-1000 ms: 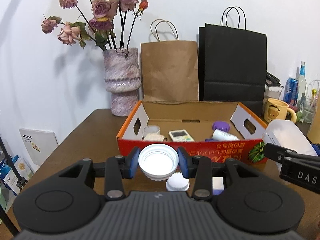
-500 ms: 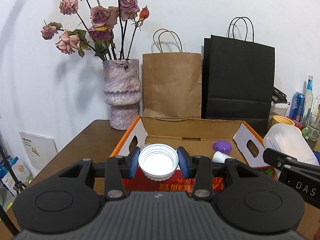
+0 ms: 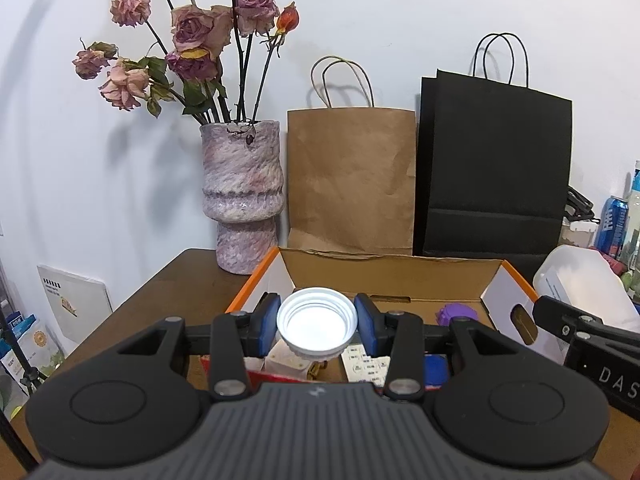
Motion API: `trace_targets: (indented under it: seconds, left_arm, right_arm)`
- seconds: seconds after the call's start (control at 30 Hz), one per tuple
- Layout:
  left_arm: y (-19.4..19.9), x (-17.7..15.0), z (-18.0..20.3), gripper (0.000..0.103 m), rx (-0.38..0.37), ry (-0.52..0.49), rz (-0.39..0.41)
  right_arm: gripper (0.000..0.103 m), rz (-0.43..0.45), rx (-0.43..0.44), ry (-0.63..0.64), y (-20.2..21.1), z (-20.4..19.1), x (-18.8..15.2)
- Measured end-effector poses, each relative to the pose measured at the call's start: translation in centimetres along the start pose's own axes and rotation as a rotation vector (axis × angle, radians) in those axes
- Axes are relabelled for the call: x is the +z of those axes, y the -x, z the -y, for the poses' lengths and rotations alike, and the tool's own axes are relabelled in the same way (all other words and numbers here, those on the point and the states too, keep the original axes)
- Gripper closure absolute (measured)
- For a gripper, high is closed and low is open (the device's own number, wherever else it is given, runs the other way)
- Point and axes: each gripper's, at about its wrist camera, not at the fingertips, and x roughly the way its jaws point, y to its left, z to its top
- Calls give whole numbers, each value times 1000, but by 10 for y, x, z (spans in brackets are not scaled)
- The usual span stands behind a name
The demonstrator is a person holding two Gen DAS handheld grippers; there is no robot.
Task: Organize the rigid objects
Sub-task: 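Carry the plastic container and white cap with both tools over the red box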
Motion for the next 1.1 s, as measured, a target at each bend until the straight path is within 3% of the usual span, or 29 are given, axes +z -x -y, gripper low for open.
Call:
trace_targets:
  seconds: [1.1]
  left_arm:
    - [-94, 14, 16, 62, 11, -60, -32]
  right_arm:
    - [38, -45, 18, 69, -97, 0, 8]
